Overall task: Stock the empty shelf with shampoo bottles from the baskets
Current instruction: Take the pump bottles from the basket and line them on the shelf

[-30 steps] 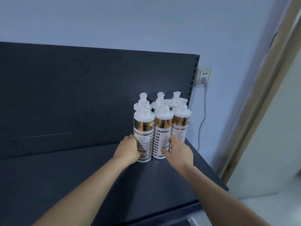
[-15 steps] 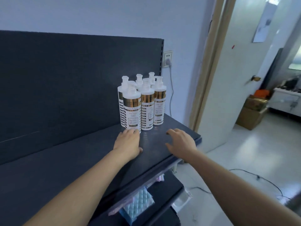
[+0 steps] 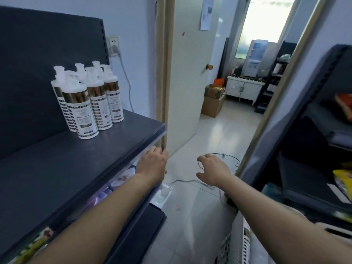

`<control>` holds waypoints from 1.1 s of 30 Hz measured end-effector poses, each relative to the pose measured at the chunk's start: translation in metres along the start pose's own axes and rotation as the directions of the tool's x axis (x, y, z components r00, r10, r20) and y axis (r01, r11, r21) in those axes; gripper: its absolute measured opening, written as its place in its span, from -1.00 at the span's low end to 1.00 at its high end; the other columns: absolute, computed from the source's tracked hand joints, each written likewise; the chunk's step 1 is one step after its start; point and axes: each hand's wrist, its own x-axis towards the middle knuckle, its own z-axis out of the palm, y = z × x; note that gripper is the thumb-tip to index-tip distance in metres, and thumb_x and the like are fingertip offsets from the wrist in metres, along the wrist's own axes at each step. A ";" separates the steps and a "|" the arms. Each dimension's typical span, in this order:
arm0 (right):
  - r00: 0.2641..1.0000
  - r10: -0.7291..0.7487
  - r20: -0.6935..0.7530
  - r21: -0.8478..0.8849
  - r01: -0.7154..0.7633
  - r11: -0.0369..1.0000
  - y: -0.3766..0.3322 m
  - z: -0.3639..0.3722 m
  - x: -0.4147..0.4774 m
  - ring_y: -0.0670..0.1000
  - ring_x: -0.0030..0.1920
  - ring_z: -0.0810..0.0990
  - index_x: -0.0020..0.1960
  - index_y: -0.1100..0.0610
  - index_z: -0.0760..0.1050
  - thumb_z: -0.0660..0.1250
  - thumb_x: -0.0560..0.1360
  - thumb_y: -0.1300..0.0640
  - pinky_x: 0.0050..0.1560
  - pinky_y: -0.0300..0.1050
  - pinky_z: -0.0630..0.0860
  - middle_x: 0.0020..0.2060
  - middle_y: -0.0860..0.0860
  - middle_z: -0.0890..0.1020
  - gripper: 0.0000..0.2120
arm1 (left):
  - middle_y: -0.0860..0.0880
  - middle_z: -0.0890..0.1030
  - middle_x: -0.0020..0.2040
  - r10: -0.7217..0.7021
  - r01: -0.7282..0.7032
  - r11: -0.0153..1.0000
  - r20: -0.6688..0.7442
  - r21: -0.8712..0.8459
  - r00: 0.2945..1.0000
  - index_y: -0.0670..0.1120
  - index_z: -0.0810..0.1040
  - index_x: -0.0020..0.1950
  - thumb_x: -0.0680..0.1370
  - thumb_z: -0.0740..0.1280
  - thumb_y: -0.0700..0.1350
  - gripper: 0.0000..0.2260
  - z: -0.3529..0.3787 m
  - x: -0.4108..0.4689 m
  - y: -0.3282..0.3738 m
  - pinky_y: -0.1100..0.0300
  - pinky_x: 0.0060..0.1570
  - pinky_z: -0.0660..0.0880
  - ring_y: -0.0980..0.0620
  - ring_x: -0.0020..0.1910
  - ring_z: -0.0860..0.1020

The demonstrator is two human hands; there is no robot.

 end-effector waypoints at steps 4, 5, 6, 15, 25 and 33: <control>0.994 0.096 0.059 -0.015 -0.096 0.995 0.056 0.013 -0.041 0.12 0.36 0.39 0.47 0.06 0.32 0.33 0.52 -0.04 0.25 0.03 0.46 0.34 0.06 0.44 -0.45 | -0.09 0.48 0.26 0.080 -0.080 0.997 0.042 -0.023 0.996 -0.10 0.36 0.33 0.51 0.37 0.03 -0.55 0.015 -0.002 0.061 0.08 0.21 0.35 -0.09 0.24 0.42; 0.991 0.117 0.071 -0.017 -0.116 0.993 0.070 0.015 -0.051 0.13 0.35 0.40 0.45 0.07 0.34 0.33 0.52 -0.04 0.24 0.03 0.47 0.32 0.07 0.45 -0.47 | -0.09 0.48 0.25 0.095 -0.094 0.995 0.050 -0.032 0.994 -0.10 0.36 0.31 0.51 0.37 0.03 -0.56 0.018 -0.003 0.078 0.09 0.19 0.36 -0.09 0.22 0.42; 0.987 0.137 0.085 -0.016 -0.136 0.991 0.085 0.017 -0.060 0.13 0.34 0.41 0.42 0.08 0.37 0.33 0.51 -0.04 0.23 0.02 0.48 0.31 0.07 0.46 -0.48 | -0.09 0.48 0.24 0.109 -0.107 0.993 0.062 -0.044 0.992 -0.10 0.36 0.30 0.52 0.37 0.04 -0.57 0.021 -0.003 0.095 0.09 0.17 0.36 -0.09 0.22 0.42; 0.956 0.219 0.195 0.022 -0.227 0.974 0.206 0.050 -0.145 0.16 0.30 0.46 0.42 0.10 0.36 0.35 0.50 -0.05 0.20 0.01 0.49 0.30 0.12 0.49 -0.46 | -0.10 0.46 0.29 0.186 -0.154 0.973 0.193 -0.171 0.963 -0.11 0.34 0.34 0.51 0.38 0.02 -0.53 0.062 -0.019 0.245 0.08 0.23 0.33 -0.11 0.28 0.39; 0.885 0.318 0.339 0.104 -0.372 0.923 0.283 0.113 -0.200 0.16 0.35 0.42 0.48 0.06 0.31 0.35 0.49 -0.03 0.26 -0.01 0.47 0.32 0.12 0.49 -0.41 | -0.08 0.48 0.22 0.243 -0.164 0.958 0.364 -0.235 0.899 -0.09 0.38 0.26 0.50 0.33 -0.11 -0.65 0.124 -0.046 0.350 0.09 0.15 0.38 -0.09 0.21 0.43; 0.790 0.364 0.493 0.197 -0.509 0.838 0.301 0.164 -0.205 0.11 0.12 0.59 0.25 0.13 0.49 0.41 0.46 -0.01 0.07 -0.02 0.57 0.17 0.11 0.59 -0.58 | -0.13 0.48 0.26 0.254 -0.123 0.955 0.530 -0.269 0.809 -0.12 0.37 0.35 0.51 0.32 -0.16 -0.59 0.190 -0.051 0.383 0.04 0.17 0.42 -0.14 0.22 0.46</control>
